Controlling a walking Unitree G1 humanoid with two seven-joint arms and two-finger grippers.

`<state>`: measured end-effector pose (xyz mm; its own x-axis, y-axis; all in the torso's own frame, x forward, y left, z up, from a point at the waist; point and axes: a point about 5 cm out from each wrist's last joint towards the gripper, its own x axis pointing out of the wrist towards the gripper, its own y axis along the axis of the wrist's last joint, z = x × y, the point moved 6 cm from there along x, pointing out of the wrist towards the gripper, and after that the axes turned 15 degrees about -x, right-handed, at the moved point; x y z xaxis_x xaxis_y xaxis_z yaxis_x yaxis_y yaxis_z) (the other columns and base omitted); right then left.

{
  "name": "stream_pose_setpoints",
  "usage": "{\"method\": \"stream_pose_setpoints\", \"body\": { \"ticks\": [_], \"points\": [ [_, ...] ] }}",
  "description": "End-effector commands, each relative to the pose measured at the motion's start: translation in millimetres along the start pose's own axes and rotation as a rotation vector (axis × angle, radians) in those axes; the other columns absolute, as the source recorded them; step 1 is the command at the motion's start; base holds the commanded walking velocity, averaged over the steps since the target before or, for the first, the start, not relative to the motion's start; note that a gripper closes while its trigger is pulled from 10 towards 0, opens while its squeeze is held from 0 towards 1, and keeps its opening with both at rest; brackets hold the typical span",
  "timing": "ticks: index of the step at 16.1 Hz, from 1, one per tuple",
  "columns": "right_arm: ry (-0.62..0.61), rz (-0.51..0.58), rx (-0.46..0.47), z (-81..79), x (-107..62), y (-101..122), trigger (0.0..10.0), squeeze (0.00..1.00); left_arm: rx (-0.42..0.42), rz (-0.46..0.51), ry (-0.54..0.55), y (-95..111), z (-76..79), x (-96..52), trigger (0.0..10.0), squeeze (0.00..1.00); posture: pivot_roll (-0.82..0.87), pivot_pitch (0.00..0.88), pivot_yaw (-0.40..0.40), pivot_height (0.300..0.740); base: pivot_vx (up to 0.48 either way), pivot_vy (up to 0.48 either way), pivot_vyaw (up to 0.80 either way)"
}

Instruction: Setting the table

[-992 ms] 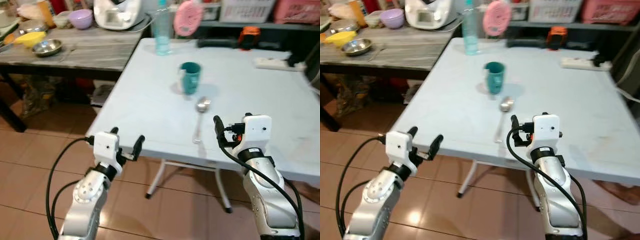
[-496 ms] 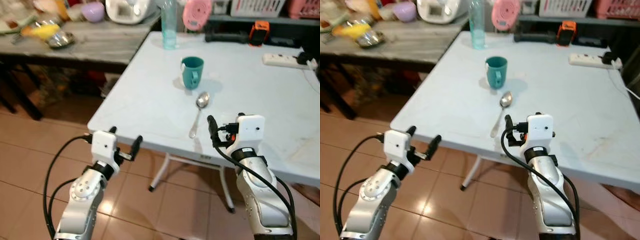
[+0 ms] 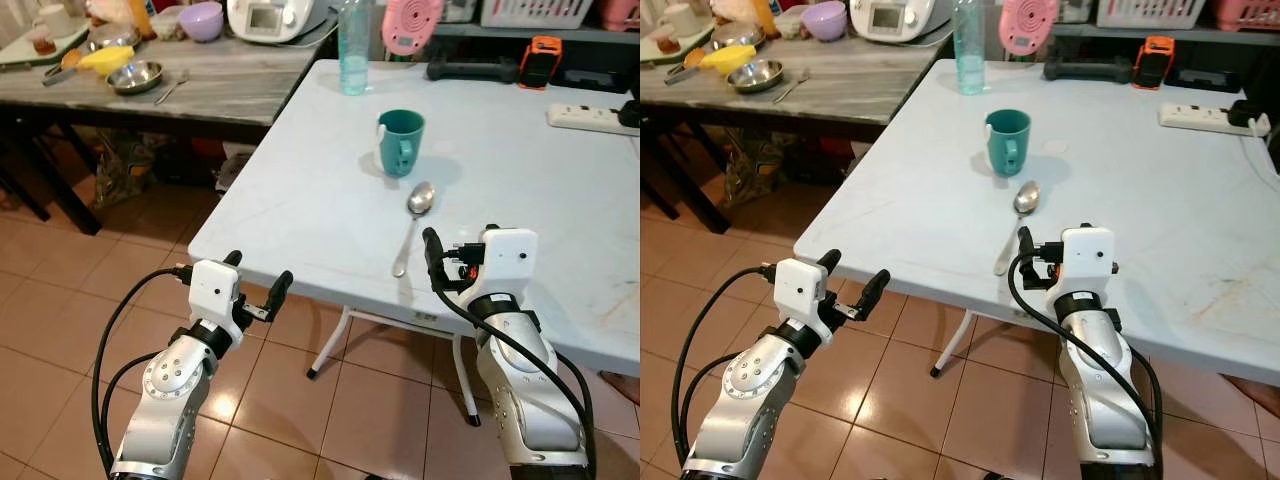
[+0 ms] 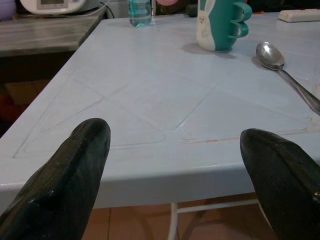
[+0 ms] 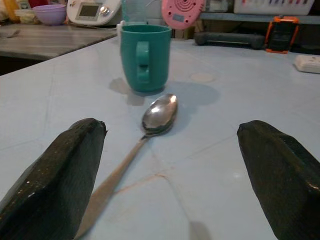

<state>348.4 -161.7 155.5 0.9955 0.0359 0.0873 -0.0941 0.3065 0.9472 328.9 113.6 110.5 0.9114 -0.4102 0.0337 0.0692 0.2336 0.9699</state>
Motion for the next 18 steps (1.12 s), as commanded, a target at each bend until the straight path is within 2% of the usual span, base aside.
{"method": "stream_pose_setpoints", "body": {
  "ticks": [1,5,18],
  "points": [
    [-0.001,0.008,0.015,-2.2,1.9,2.8,10.0,0.0,0.004,-0.007,0.005,-1.6,-3.8,-1.8,10.0,0.0,-0.04,0.099,0.073,0.74,0.0,0.0,0.0],
    [0.004,-0.004,0.015,-4.4,2.4,0.3,10.0,0.0,0.009,-0.005,-0.007,-1.3,-1.7,-2.2,10.0,0.0,-0.04,0.103,0.077,0.74,0.0,0.0,-0.17],
    [-0.003,-0.007,0.027,-6.2,-0.2,-0.9,10.0,0.0,0.01,-0.022,-0.037,-4.6,5.5,-4.1,10.0,0.0,-0.04,0.113,0.087,0.74,0.251,0.0,0.0]
  ]
}}
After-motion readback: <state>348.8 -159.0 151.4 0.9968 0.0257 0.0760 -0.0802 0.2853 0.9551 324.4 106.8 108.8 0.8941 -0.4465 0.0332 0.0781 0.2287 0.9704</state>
